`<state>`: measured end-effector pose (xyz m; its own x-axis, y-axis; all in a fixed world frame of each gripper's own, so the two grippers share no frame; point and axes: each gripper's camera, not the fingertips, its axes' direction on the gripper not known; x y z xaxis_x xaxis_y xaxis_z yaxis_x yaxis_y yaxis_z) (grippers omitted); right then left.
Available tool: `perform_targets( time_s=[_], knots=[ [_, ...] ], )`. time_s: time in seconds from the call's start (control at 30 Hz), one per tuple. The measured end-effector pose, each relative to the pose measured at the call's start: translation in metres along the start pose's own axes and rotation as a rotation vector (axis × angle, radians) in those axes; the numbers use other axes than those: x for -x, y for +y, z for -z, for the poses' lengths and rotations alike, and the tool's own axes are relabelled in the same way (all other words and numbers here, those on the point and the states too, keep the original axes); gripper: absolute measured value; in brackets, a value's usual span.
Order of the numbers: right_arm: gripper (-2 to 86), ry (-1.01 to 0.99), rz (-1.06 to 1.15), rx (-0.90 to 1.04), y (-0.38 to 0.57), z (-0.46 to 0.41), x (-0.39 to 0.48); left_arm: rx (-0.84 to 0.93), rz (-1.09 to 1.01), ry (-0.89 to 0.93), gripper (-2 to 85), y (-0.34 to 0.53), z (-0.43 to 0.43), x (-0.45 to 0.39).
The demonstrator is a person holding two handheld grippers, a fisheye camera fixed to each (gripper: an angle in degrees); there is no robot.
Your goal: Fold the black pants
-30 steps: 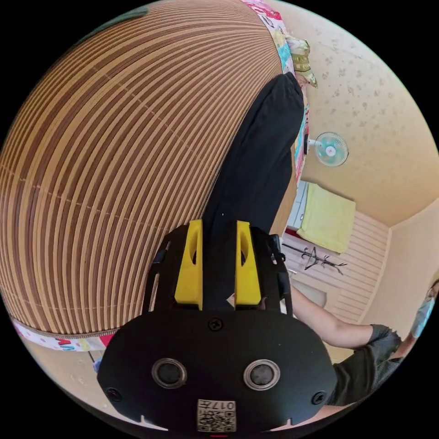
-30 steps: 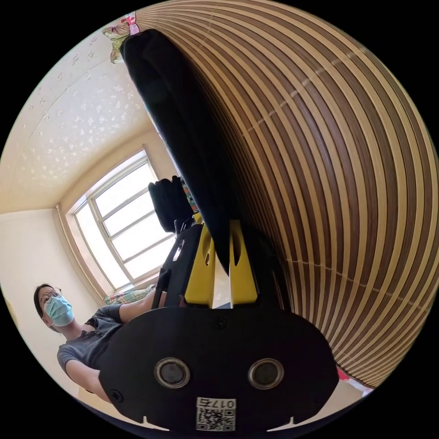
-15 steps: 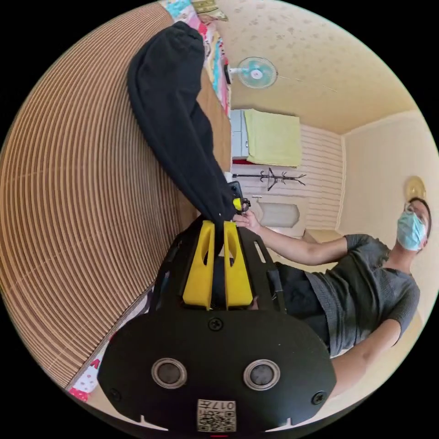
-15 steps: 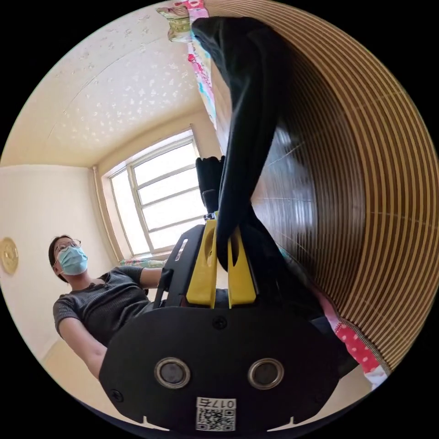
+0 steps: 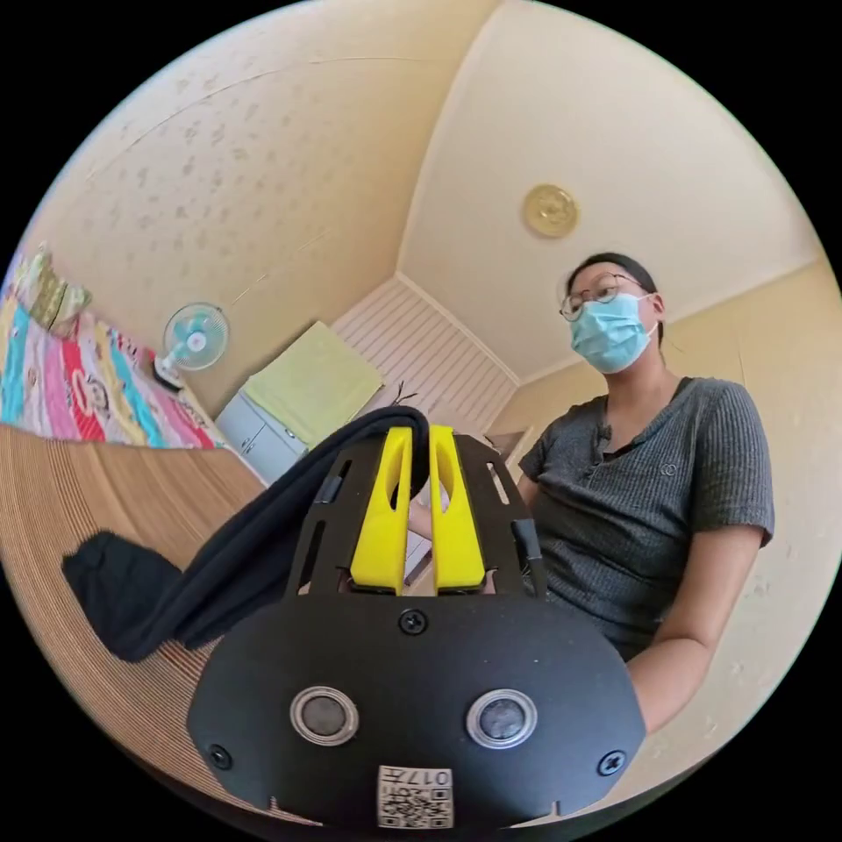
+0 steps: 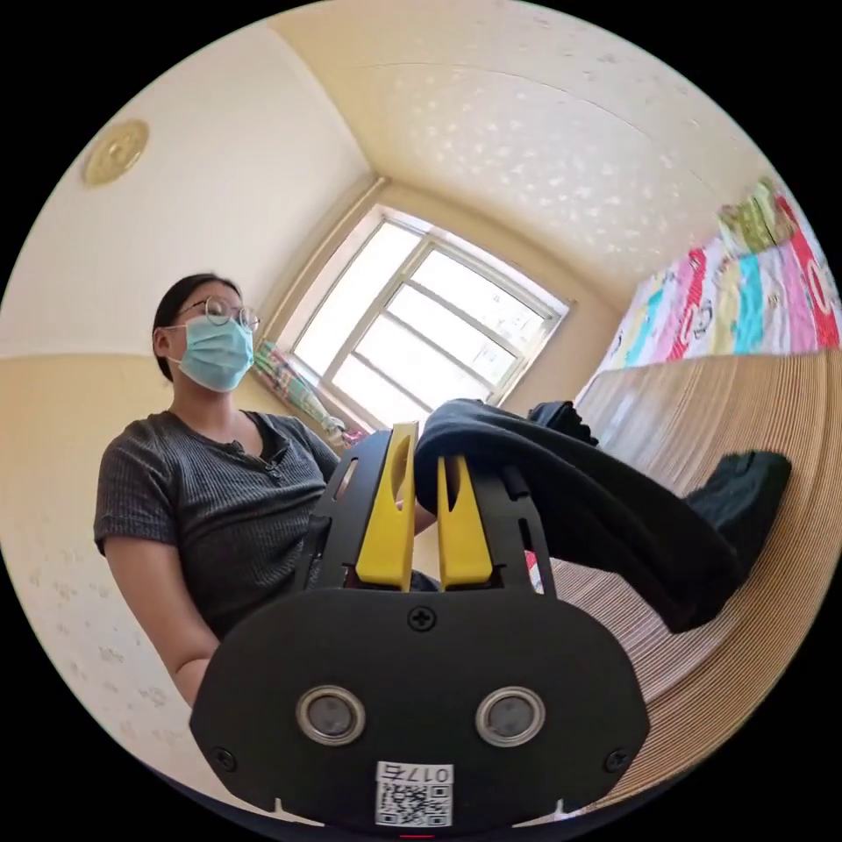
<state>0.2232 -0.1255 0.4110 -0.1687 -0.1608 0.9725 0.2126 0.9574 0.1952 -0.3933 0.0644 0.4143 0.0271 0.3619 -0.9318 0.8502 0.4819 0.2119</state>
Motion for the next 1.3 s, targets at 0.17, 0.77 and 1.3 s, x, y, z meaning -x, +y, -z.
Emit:
perform_targets(
  time_s=[0.17, 0.77, 1.3],
  knots=[
    [-0.3, 0.060, 0.418, 0.105, -0.053, -0.026, 0.122, 0.004, -0.347, 0.110, 4.0, -0.069, -0.046, -0.102],
    [-0.3, 0.486, -0.408, -0.053, -0.071, -0.013, -0.109, -0.106, 0.575, -0.500, 3.9, -0.019, -0.041, 0.152],
    [4.4, 0.380, -1.311, 0.186, 0.297, -0.049, -0.203, 0.502, 1.262, -0.777, 3.8, 0.300, -0.057, 0.159]
  ],
)
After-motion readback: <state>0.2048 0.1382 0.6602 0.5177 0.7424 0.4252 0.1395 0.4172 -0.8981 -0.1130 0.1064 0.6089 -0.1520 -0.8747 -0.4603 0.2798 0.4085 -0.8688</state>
